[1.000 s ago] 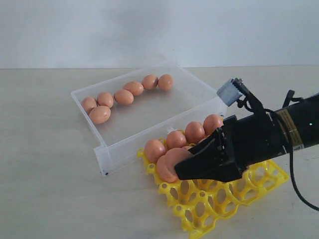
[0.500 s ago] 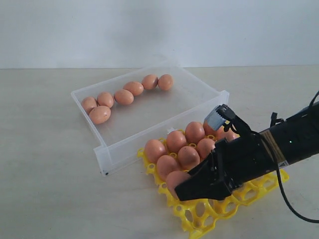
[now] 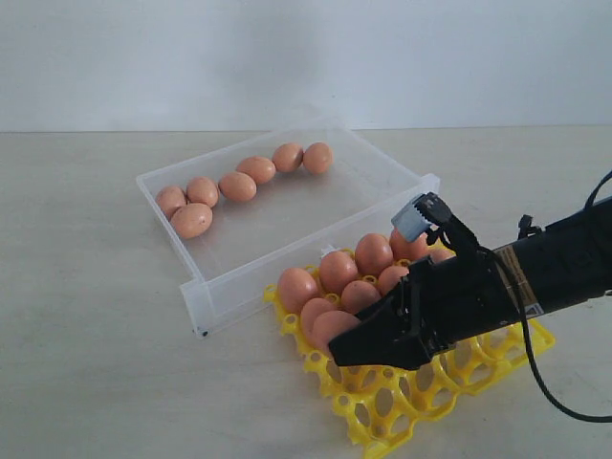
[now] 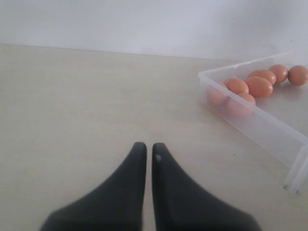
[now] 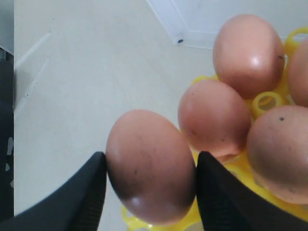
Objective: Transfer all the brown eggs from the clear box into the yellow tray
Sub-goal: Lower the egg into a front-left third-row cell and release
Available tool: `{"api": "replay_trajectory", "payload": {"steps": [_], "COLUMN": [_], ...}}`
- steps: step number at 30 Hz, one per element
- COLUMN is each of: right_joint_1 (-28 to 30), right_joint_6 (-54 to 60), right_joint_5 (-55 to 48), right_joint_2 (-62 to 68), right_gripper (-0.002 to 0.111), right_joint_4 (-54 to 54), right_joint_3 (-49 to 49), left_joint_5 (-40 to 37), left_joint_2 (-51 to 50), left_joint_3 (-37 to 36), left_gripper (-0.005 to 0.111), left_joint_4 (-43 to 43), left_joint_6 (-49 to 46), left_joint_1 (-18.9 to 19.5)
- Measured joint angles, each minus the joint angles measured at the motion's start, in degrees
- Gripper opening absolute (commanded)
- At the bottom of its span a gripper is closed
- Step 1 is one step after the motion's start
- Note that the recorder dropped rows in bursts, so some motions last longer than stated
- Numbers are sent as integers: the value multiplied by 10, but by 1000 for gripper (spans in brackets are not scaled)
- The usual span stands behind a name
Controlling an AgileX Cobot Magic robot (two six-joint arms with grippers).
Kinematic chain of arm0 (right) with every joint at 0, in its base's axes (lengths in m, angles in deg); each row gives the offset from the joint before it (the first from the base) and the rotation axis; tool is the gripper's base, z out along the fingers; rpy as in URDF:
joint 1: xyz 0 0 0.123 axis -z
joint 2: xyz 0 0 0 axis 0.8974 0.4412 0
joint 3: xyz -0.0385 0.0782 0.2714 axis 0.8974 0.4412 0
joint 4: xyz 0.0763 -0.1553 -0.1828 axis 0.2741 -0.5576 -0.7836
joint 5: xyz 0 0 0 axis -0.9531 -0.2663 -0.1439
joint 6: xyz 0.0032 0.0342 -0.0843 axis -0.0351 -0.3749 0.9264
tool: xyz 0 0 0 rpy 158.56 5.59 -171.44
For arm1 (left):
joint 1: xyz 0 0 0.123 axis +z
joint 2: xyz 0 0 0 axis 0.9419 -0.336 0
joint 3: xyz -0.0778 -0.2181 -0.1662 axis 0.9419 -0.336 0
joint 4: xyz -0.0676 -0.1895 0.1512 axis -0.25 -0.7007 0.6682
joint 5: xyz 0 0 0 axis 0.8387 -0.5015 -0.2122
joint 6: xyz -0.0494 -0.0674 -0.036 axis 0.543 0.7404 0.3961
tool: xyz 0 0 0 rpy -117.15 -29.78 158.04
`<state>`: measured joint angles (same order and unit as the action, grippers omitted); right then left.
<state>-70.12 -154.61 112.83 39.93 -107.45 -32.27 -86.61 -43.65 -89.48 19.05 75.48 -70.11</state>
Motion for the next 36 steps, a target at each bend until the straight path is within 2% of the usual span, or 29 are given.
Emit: {"api": "replay_trajectory", "payload": {"steps": [16,19,31,36], "right_joint_1": [-1,-1,-1,-1], "right_joint_6": [16,18,20,21], "right_joint_5": [2,2,2,2], "right_joint_2": [32,32,32,32], "right_gripper": [37,40,42,62], "right_joint_4": [30,31,32,32], "right_joint_3": [0,0,0,0], "left_joint_5": [0,0,0,0], "left_joint_2": [0,0,0,0], "left_joint_3": [0,0,0,0], "left_gripper": [4,4,4,4], "left_joint_4": [0,0,0,0], "left_joint_6": [0,0,0,0], "left_joint_1": [0,0,0,0]}}
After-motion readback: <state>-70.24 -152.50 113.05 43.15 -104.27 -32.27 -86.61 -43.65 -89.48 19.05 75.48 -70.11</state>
